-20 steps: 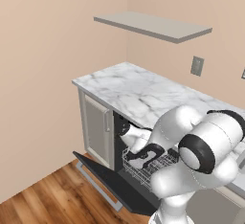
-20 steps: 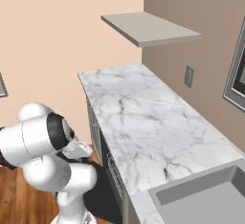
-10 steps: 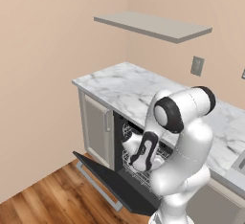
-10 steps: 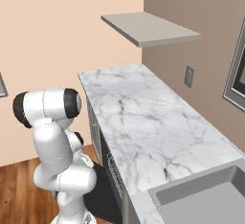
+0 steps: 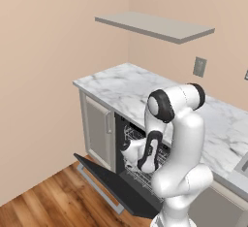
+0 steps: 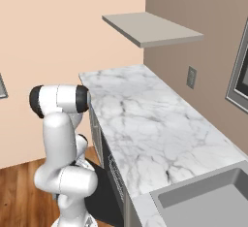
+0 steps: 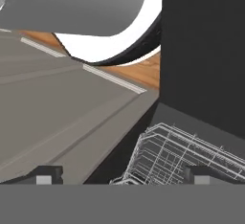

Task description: Open the dishwasher door and pull out the top rack.

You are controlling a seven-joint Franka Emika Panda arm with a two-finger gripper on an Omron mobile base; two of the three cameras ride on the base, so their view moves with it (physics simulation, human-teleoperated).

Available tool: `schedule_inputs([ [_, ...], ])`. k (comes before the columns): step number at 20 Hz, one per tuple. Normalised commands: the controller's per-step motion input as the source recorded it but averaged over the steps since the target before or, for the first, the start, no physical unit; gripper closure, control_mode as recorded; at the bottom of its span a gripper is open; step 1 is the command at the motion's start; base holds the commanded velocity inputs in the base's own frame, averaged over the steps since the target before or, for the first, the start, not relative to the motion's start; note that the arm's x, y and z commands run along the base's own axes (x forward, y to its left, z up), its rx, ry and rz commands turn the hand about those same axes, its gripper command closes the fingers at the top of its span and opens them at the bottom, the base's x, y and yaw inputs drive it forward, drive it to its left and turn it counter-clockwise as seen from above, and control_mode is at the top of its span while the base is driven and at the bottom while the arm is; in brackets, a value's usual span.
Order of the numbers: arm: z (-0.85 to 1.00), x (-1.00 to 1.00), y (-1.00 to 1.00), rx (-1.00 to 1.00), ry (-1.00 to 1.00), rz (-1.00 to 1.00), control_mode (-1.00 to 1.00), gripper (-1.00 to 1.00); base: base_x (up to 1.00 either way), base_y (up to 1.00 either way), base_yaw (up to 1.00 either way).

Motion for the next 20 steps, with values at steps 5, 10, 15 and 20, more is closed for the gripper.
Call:
schedule_inputs([
  [5,-0.23,0.33,0.00,-0.08,-0.26,0.00,-1.00,-1.00,0.00,0.00,0.00],
  [10,-0.15,0.15,-0.09,-0.08,-0.25,0.00,-1.00,-1.00,0.00,0.00,0.00],
  [15,-0.10,0.24,-0.29,-0.04,-0.17,-0.01,-1.00,-1.00,0.00,0.00,0.00],
  [20,-0.01,0.42,-0.16,0.00,0.00,-0.18,-1.00,-1.00,0.00,0.00,0.00],
])
